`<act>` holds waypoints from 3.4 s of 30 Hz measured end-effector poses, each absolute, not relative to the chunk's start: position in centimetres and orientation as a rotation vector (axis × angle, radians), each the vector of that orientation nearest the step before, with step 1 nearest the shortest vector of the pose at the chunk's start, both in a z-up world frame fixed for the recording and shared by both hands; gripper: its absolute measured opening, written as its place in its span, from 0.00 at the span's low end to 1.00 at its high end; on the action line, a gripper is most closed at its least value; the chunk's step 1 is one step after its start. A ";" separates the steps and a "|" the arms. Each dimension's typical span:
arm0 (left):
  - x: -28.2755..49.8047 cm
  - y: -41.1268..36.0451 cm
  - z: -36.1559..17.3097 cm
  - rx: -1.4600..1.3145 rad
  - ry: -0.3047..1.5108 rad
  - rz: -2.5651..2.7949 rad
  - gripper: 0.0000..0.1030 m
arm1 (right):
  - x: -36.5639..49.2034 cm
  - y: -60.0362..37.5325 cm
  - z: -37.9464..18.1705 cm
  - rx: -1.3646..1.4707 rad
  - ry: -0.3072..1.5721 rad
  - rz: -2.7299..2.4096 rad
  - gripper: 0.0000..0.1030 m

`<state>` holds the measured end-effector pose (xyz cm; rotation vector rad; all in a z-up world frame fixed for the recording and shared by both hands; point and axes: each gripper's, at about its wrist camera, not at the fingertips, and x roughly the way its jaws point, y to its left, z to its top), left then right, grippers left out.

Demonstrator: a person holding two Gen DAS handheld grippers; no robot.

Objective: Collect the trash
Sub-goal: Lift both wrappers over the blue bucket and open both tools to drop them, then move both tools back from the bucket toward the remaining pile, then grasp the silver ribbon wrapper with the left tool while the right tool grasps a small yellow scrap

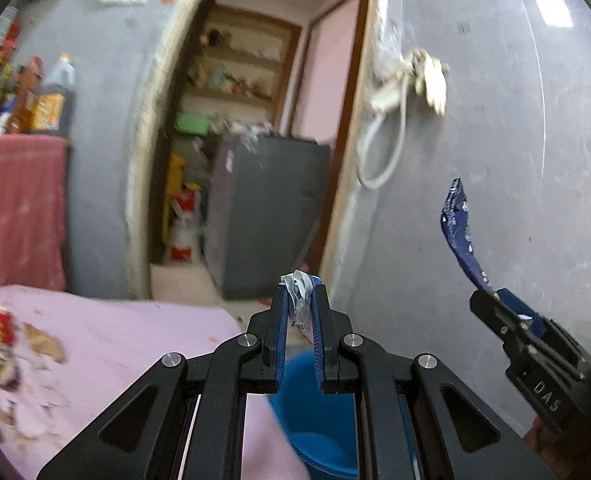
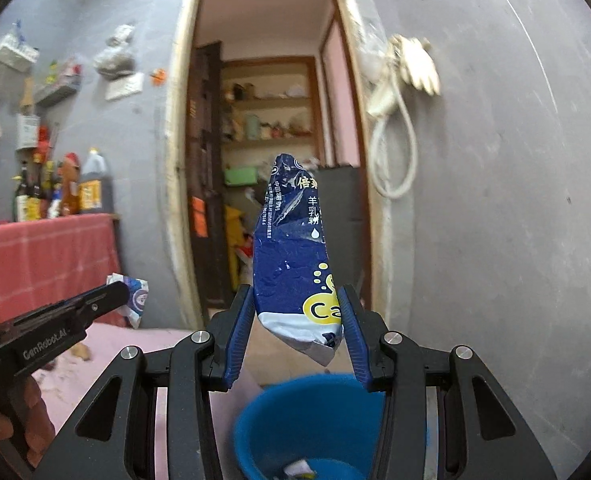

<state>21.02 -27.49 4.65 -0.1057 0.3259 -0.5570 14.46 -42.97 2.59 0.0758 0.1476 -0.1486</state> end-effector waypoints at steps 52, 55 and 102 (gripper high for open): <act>17.5 -15.6 7.9 -0.139 0.290 -0.411 0.99 | 11.4 -37.1 7.0 0.129 0.103 -0.007 1.00; 16.3 -13.3 8.1 -0.144 0.276 -0.361 0.99 | 11.3 -35.0 7.2 0.107 0.095 0.026 1.00; 17.7 3.8 -3.3 0.008 0.589 0.014 0.97 | 21.2 -15.1 -3.9 -0.109 0.654 0.482 0.60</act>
